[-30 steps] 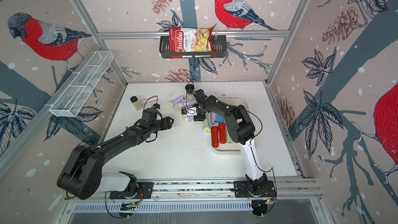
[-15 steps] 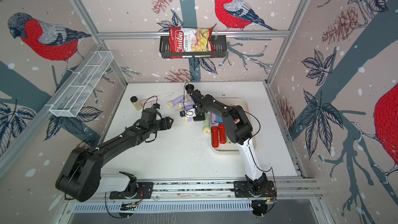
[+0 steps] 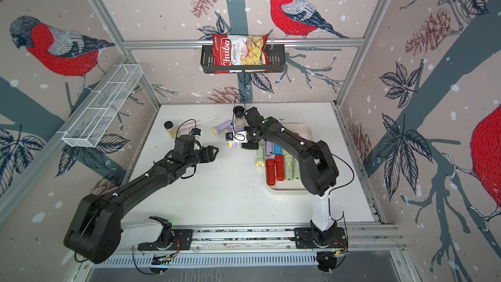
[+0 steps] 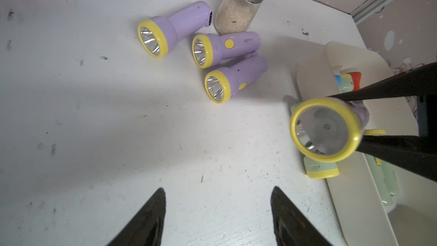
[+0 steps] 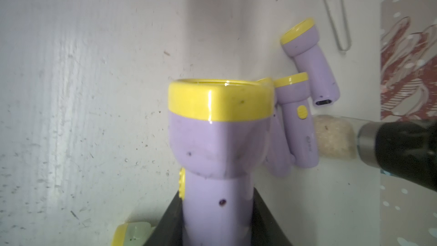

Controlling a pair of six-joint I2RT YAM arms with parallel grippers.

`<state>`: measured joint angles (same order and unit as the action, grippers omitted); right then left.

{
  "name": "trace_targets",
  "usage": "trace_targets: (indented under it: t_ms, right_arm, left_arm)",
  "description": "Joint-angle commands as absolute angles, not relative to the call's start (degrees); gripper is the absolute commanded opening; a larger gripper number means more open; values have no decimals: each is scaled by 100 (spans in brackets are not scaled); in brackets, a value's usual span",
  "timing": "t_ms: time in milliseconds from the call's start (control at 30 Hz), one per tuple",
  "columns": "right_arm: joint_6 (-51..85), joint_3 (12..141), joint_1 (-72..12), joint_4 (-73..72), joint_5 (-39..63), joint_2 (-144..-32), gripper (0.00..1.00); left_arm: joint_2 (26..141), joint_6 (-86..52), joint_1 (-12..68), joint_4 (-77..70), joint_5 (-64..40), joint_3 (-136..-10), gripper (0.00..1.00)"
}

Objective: Put the flashlights into the storage boxes
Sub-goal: Pick up the flashlight from the center of the board, then place the flashlight at the storage box.

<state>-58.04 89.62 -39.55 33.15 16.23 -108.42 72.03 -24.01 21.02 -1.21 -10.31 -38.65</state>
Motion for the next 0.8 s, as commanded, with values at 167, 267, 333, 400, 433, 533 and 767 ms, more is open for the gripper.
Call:
trace_targets:
  t_ms: [167, 267, 333, 400, 433, 533, 767]
  right_arm:
    - [-3204, 7355, -4043, 1338, 1942, -9082, 26]
    - [-2452, 6705, -4043, 871, 1710, -8506, 26]
    - [-1788, 6379, -4042, 743, 1595, -8233, 24]
    - [-1126, 6072, -4039, 600, 1489, -8025, 23]
    - [-786, 5889, -4043, 492, 1447, -7914, 22]
    - [-33, 5422, -4043, 291, 1367, -7606, 21]
    - [1466, 4571, -3761, 30, 1366, -6965, 21]
  left_arm:
    - [6925, -2578, 2135, -913, -1719, -3606, 67]
    - [6920, -2602, 2224, -1071, -1793, -3604, 67]
    - [6940, -2605, 2361, -1186, -1771, -3613, 67]
    - [6995, -2599, 2549, -1286, -1704, -3636, 67]
    - [7047, -2585, 2648, -1353, -1665, -3652, 67]
    - [7225, -2588, 2916, -1527, -1660, -3710, 67]
    - [7819, -2747, 3401, -1889, -1685, -3916, 66]
